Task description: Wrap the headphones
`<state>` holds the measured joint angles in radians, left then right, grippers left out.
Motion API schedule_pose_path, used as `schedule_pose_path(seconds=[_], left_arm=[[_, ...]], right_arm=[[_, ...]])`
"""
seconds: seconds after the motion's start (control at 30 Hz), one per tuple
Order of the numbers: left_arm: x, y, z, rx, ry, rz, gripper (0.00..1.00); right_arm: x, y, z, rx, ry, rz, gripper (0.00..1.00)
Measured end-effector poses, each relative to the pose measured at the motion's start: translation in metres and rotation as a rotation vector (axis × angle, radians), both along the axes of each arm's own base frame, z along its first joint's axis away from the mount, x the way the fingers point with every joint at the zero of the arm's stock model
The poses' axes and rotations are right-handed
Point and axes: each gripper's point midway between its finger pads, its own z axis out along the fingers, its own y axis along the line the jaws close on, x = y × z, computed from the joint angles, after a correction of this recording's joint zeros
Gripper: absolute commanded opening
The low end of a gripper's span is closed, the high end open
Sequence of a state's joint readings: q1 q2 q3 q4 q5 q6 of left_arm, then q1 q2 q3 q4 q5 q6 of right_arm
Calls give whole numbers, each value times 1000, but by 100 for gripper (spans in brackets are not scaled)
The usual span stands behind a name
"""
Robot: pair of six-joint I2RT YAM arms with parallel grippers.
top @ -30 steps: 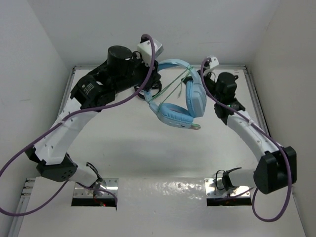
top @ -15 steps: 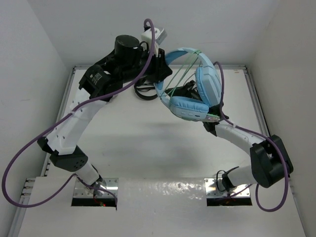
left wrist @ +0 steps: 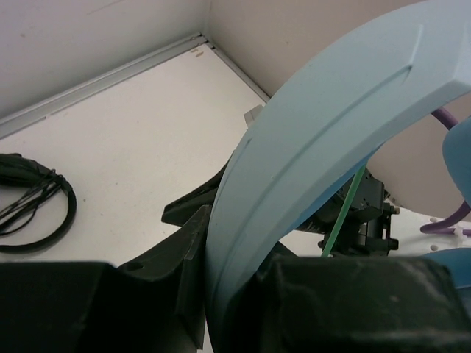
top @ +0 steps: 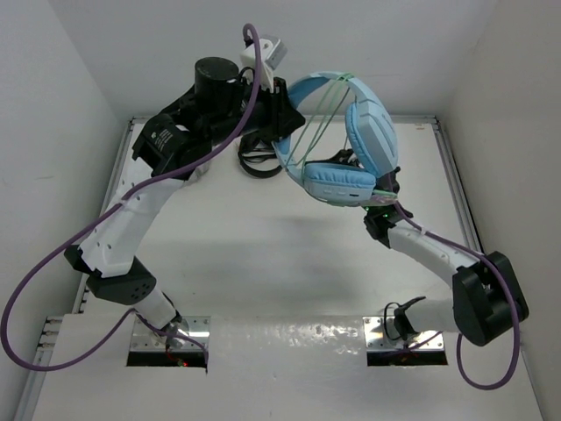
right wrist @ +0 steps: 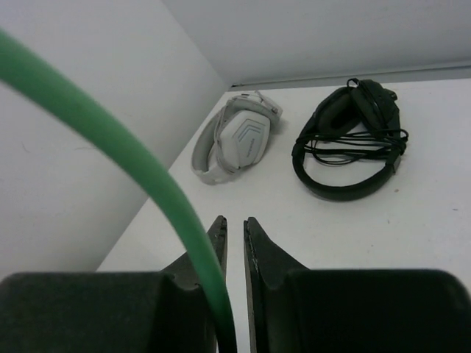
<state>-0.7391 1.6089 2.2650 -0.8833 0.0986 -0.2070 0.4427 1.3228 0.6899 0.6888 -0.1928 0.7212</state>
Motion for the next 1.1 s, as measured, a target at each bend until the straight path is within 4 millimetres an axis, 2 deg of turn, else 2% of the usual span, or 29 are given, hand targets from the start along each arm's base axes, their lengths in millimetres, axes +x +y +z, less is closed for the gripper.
schedule_pose_path(seconds=[0.13,0.2,0.33,0.43,0.6,0.77,0.87,0.97,1.1], left_arm=[[5,4,0,-37,42,58,0],[8,6,0,-65,72,81,0],[19,5,-5,-128,162,104,0],[30,5,-11,-173,228,123,0],[44,10,-16,-224,298,173,0],[43,10,-14,-267,343,173,0],[49,14,-13,-271,327,212,0],[60,22,-18,-257,305,280,0],[79,38,-43,-176,274,398,0]], right_arm=[[-15,-8,-1,-9,-9,-41,0],[-28,-4,0,-33,-36,-61,0],[-68,16,7,-71,-115,-46,0],[-89,20,17,-117,-191,-61,0],[-106,17,32,-204,-297,-90,0],[-106,14,32,-363,-353,-89,0],[-101,30,41,-477,-365,-32,0],[-96,61,54,-556,-391,49,0],[-100,107,45,-668,-399,190,0]])
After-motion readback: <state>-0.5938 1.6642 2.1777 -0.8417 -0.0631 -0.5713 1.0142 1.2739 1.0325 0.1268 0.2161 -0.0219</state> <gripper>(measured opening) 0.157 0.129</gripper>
